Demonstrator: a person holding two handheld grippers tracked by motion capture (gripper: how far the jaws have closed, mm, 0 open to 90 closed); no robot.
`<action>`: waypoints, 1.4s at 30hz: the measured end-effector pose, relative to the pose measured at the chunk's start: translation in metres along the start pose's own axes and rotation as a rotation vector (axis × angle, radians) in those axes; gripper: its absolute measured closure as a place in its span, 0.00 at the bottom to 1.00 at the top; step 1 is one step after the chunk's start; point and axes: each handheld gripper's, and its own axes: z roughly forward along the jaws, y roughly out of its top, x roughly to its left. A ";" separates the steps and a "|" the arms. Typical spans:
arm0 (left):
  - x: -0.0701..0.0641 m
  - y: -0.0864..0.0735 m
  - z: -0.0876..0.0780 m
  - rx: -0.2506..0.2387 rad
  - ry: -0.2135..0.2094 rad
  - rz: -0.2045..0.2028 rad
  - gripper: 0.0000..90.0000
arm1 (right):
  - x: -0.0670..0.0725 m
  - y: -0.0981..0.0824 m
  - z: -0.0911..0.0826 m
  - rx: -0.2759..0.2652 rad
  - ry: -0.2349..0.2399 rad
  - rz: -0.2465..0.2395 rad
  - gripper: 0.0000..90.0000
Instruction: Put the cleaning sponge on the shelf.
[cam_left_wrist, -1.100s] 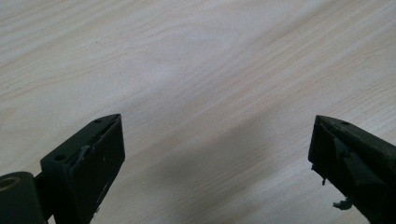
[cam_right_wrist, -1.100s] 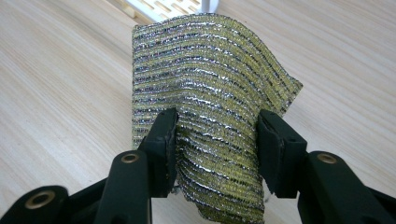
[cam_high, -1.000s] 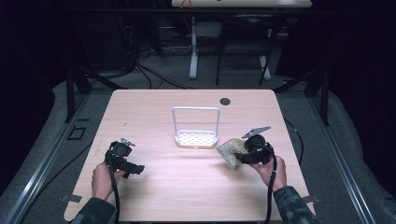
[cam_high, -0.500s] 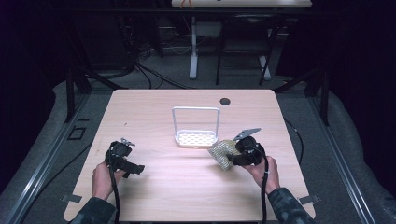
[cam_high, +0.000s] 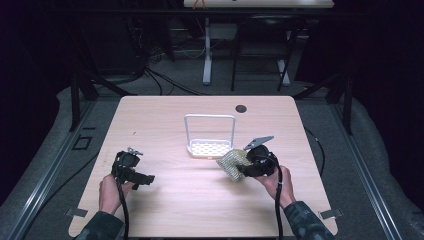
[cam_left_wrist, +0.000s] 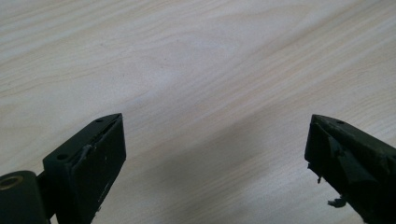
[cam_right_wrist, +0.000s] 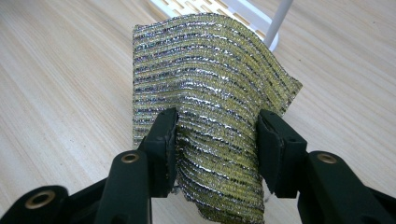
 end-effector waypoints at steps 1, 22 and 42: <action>0.000 0.000 0.000 0.001 -0.001 0.000 0.06 | 0.001 0.000 0.000 0.000 0.002 0.001 0.58; -0.004 0.001 -0.002 -0.010 -0.005 0.030 0.06 | 0.016 0.017 0.016 -0.010 0.019 -0.041 0.59; -0.007 0.002 -0.001 -0.010 -0.009 0.052 0.03 | 0.031 0.040 0.032 -0.042 -0.019 -0.069 0.59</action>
